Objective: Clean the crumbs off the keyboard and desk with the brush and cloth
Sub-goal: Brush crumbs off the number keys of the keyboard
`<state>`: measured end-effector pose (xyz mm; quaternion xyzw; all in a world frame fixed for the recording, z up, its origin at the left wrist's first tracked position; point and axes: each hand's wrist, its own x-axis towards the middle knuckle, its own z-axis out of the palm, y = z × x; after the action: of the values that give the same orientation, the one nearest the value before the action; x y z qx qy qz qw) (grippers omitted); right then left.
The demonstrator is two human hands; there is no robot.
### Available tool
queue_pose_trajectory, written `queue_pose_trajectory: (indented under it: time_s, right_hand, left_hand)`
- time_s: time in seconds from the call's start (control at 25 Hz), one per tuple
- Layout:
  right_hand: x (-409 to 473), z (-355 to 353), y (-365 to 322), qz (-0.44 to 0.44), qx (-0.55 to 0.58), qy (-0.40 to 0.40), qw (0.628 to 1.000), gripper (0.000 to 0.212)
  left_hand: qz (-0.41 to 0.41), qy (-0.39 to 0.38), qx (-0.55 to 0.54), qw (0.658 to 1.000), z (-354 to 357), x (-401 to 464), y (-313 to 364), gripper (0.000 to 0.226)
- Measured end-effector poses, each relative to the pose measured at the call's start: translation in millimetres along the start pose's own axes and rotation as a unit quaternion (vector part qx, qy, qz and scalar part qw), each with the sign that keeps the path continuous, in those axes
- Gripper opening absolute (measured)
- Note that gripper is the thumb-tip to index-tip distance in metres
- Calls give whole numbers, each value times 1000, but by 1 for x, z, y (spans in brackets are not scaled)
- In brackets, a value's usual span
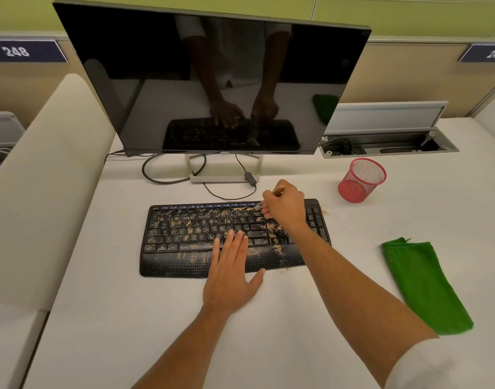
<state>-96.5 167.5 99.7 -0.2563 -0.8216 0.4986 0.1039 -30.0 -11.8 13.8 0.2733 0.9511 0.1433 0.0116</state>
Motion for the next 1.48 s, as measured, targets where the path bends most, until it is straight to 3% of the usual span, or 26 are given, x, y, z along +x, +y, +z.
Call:
queue_pose_trajectory:
  time_s: [0.48,0.68,1.04,1.48]
  right_hand:
    - [-9,41,-23,-26,10,-78,997,13]
    - [-9,19,-20,-12,67,-41,997,12]
    - [17,-48,12,53,64,37,996,9]
    - [28,-42,14,41,6,-97,994,16]
  left_hand:
    - [6,14,-1,1000,0,0,0,81]
    - [3,9,6,1000,1,0,0,81]
    - [3,2,7,1000,0,0,0,81]
    - [4,5,6,1000,1,0,-1,80]
